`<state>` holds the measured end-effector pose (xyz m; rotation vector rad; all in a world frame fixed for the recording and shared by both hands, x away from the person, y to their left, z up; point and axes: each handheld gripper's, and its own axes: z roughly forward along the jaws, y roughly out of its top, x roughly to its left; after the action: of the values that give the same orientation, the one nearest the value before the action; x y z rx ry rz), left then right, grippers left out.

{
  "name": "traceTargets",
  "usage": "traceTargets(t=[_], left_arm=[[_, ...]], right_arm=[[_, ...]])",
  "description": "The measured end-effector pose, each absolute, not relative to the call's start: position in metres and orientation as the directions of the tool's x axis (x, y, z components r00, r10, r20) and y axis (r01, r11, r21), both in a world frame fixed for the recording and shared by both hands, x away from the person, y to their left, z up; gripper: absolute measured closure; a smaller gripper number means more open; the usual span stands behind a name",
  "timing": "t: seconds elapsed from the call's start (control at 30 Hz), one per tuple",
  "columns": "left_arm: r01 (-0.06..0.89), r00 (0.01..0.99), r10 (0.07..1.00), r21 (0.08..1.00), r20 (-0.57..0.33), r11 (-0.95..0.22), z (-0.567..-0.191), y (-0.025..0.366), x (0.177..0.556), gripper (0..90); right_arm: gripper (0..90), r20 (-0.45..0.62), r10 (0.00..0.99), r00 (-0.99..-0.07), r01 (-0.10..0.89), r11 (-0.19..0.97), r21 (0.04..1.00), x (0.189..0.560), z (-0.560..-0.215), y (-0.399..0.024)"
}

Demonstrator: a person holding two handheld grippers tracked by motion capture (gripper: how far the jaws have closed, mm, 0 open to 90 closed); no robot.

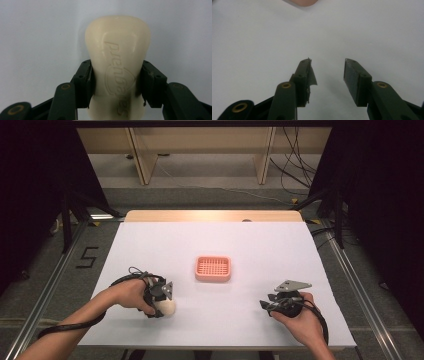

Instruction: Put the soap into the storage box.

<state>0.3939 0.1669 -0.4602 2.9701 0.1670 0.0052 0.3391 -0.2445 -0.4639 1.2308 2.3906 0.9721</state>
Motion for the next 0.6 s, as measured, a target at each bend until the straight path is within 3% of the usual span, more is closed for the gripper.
traceTargets(t=[0.6], left_arm=[[0.174, 0.983, 0.185, 0.287, 0.01, -0.942, -0.4531, 0.1747, 0.3969, 49.2]], right_arm=[[57.6, 0.08, 0.816, -0.573, 0.639, 0.383, 0.667, 0.3371, -0.4622, -0.2425]])
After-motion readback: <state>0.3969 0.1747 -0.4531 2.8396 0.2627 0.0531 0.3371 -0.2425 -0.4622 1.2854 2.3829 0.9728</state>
